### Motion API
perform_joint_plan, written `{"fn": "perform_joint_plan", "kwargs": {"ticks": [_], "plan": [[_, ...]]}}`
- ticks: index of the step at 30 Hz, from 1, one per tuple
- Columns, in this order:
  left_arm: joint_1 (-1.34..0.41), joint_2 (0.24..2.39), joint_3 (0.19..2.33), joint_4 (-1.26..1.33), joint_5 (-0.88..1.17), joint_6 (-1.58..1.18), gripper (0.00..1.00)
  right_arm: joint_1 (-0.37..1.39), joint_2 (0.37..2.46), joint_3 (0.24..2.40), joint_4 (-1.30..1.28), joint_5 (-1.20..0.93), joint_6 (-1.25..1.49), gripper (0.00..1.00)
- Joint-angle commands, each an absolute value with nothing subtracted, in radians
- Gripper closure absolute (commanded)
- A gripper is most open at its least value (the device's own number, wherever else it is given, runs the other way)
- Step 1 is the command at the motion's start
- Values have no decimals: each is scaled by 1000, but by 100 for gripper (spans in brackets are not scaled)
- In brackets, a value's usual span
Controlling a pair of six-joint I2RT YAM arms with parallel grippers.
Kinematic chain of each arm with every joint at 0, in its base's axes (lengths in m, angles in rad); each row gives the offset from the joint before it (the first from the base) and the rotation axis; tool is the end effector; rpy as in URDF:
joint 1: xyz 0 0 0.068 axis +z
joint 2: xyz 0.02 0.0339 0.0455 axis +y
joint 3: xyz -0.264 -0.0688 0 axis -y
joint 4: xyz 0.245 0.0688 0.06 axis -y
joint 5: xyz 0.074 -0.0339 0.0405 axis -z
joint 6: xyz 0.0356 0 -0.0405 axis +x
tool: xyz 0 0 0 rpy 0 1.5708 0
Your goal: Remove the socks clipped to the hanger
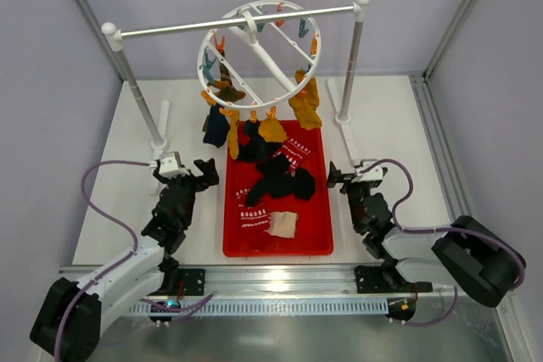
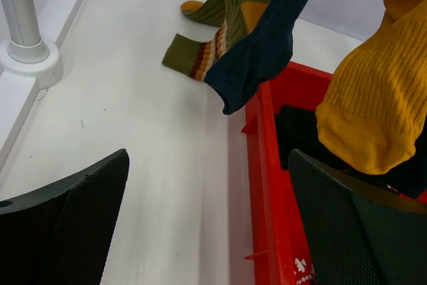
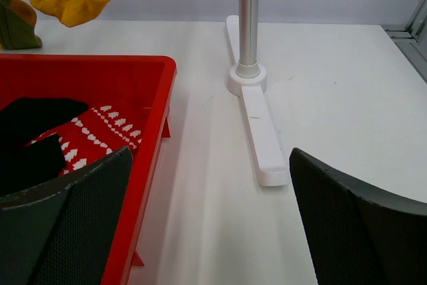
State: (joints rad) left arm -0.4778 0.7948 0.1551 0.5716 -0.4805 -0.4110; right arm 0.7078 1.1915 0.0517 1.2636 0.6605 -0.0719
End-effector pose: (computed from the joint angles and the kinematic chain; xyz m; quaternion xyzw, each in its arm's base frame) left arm 0.1610 -0.0648 0.1966 -0.1386 0.7148 -0.1280 0.6734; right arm 0.1513 0.1007 0.1738 -0.0132 0.6716 0.0177 0.7406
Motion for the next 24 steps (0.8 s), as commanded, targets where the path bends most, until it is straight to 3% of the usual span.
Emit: {"fn": "perform_joint_plan", "kwargs": {"ticks": [1,11,24], "plan": [[-480,784,163,598,-505,-410,0,715,1197,21,1408,680,-54,0],[-480,736,138,598,-525,-426,0,715,1197,23,1407,692,-51,0],[-494,690,98,681,-371,-397,0,713,1200,26,1404,692,-51,0]]}}
